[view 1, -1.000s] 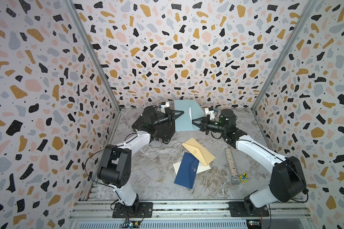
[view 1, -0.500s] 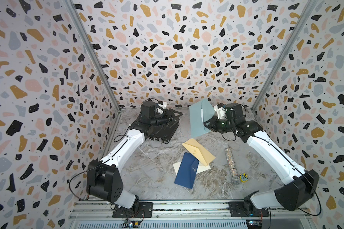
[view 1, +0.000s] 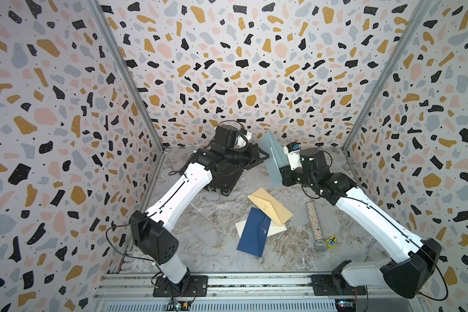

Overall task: Take the letter paper out of the envelope
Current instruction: Take out the letter paper from the envelope.

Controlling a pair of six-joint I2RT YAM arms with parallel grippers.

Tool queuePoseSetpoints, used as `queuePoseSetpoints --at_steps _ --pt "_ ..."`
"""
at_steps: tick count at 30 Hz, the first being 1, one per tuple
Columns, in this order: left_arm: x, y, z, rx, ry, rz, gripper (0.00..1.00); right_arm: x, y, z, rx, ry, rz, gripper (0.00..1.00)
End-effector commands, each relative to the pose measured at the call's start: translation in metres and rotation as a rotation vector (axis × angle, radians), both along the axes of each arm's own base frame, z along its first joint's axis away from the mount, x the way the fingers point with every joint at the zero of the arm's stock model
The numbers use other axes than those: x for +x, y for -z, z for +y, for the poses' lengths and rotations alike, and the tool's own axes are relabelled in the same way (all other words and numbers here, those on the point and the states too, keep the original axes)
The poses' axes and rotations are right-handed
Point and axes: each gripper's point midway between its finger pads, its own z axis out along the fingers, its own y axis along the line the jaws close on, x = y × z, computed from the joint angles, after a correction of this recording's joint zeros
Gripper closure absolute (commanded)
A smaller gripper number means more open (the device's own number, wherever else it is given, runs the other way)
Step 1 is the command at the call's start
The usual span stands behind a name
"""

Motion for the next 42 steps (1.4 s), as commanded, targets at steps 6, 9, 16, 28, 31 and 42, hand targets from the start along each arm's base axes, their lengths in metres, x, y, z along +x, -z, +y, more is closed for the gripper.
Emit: queuePoseSetpoints --at_steps 6,9,16,28,31,42 --pt "0.002 0.002 0.000 0.097 -0.014 -0.048 0.58 -0.003 -0.014 0.010 -0.202 -0.026 -0.229 1.00" --pt "0.003 0.007 0.002 0.120 -0.021 -0.049 0.60 -0.006 -0.014 0.014 -0.221 -0.039 -0.242 1.00" --pt "0.006 0.018 0.006 0.175 -0.029 -0.051 0.64 -0.012 -0.015 0.023 -0.242 -0.057 -0.263 1.00" --pt "0.014 0.021 0.007 0.181 -0.056 -0.063 0.84 -0.019 -0.007 0.030 -0.234 -0.069 -0.227 1.00" --pt "0.014 0.023 0.006 0.177 -0.056 -0.057 0.91 -0.019 -0.003 0.030 -0.242 -0.064 -0.223 1.00" --pt "0.009 0.010 0.006 0.136 -0.062 -0.052 1.00 -0.015 0.015 0.025 -0.271 -0.043 -0.161 1.00"
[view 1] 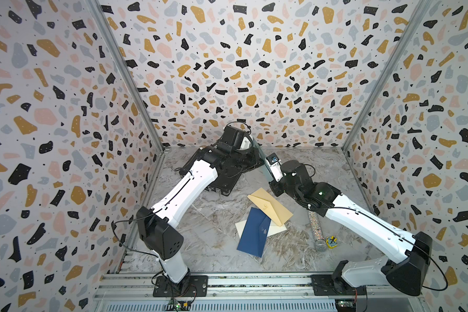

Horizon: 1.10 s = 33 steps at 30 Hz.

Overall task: Take the letter paper out of the envelope
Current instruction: Take out the letter paper from the envelope, then place the envelope at the center of the board.

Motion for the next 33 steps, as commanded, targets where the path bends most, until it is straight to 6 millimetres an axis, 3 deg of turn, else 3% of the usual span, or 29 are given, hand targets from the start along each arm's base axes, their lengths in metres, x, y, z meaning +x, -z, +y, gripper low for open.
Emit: queuePoseSetpoints --at_steps 1,7,12,18,24,31,33 --pt "-0.001 -0.021 -0.002 -0.043 0.001 -0.042 1.00 0.001 0.007 -0.005 0.010 0.023 0.056 1.00" --pt "-0.003 -0.036 0.000 -0.068 -0.003 -0.067 1.00 0.011 0.018 -0.019 0.084 0.088 0.158 1.00" --pt "0.002 -0.048 0.007 -0.106 -0.020 -0.079 1.00 0.027 0.028 -0.044 0.157 0.189 0.277 1.00" --pt "0.009 -0.046 0.016 -0.115 -0.033 -0.079 1.00 0.053 0.053 -0.103 0.207 0.439 0.436 1.00" --pt "0.006 -0.033 0.014 -0.138 -0.016 -0.055 1.00 0.075 0.076 -0.177 0.282 0.697 0.518 1.00" --pt "-0.004 -0.005 0.013 -0.127 0.016 0.000 1.00 0.067 0.115 -0.271 0.199 0.943 0.626 1.00" --pt "-0.007 0.002 0.013 -0.124 0.024 0.013 1.00 0.069 0.125 -0.283 0.241 0.938 0.650 1.00"
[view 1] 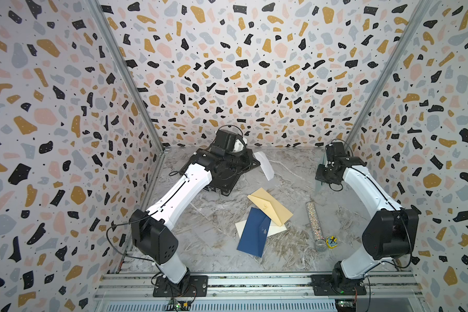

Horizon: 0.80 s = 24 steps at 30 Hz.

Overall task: Take the letter paper out of the envelope
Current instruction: Place the envelope at the center of the board.

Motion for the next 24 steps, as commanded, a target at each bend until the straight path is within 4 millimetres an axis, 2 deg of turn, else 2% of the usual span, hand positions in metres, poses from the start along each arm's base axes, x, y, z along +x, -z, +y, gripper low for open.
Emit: queuePoseSetpoints --at_steps 1,3,6,10,15,19,20,24 --pt "-0.008 -0.012 -0.002 -0.046 0.033 -0.045 1.00 -0.006 0.009 -0.014 0.088 0.002 0.018 1.00" --pt "-0.009 -0.005 -0.003 -0.045 0.040 -0.030 1.00 0.003 0.015 -0.013 0.201 -0.014 -0.012 1.00" --pt "-0.013 0.002 -0.005 -0.047 0.059 -0.013 1.00 0.006 0.028 -0.021 0.260 -0.019 0.018 1.00" --pt "-0.017 0.006 -0.004 -0.043 0.071 -0.009 1.00 -0.012 0.051 -0.040 0.219 -0.012 0.122 1.00" --pt "-0.017 0.010 -0.005 -0.040 0.083 -0.008 1.00 -0.038 0.066 -0.041 0.190 -0.020 0.173 1.00" --pt "-0.016 0.011 -0.008 -0.042 0.095 -0.008 1.00 -0.049 0.076 -0.050 0.126 -0.043 0.221 1.00" --pt "-0.015 0.012 -0.008 -0.042 0.096 -0.004 1.00 -0.051 0.079 -0.053 0.106 -0.049 0.236 0.99" --pt "-0.014 0.013 -0.011 -0.050 0.102 -0.002 1.00 -0.054 0.082 -0.063 0.044 -0.042 0.264 0.81"
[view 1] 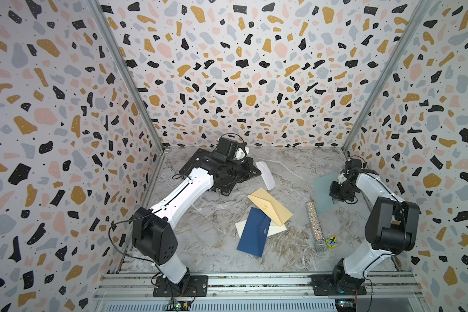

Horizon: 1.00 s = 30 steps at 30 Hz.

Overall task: Take the letter paper out of the envelope
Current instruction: Place the envelope at the center of the board, then unfold the letter paper.

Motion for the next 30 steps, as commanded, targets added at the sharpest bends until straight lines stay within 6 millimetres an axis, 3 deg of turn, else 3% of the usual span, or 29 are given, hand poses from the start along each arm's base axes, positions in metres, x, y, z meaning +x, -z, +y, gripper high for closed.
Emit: queuePoseSetpoints --at_steps 1,7,12,15,17,20,23,26,30 --pt "0.000 -0.014 -0.004 -0.035 0.028 -0.054 1.00 -0.010 -0.006 -0.012 -0.081 -0.014 0.029 0.76" --pt "-0.002 -0.011 -0.004 -0.032 0.032 -0.048 1.00 -0.006 -0.014 -0.017 -0.100 0.006 0.015 0.64" --pt "-0.001 -0.010 -0.005 -0.032 0.031 -0.048 1.00 -0.006 -0.027 -0.028 -0.162 0.039 0.005 0.65" --pt "0.000 -0.010 -0.005 -0.032 0.031 -0.048 1.00 0.002 -0.047 -0.023 -0.146 0.061 -0.061 0.66" --pt "0.001 -0.009 -0.006 -0.032 0.032 -0.047 1.00 0.012 -0.068 -0.011 -0.113 0.062 -0.137 0.65" --pt "0.005 -0.012 -0.006 -0.038 0.028 -0.044 1.00 0.027 -0.104 0.023 -0.023 0.072 -0.257 0.62" --pt "0.009 -0.017 -0.009 -0.056 0.025 -0.027 1.00 0.037 -0.127 0.072 0.279 0.150 -0.381 0.56" --pt "0.013 -0.023 -0.015 -0.088 0.031 -0.016 1.00 0.038 -0.146 0.111 0.602 0.215 -0.475 0.47" --pt "0.014 -0.029 -0.022 -0.156 0.026 0.041 1.00 0.023 -0.164 0.161 0.780 0.148 -0.470 0.40"
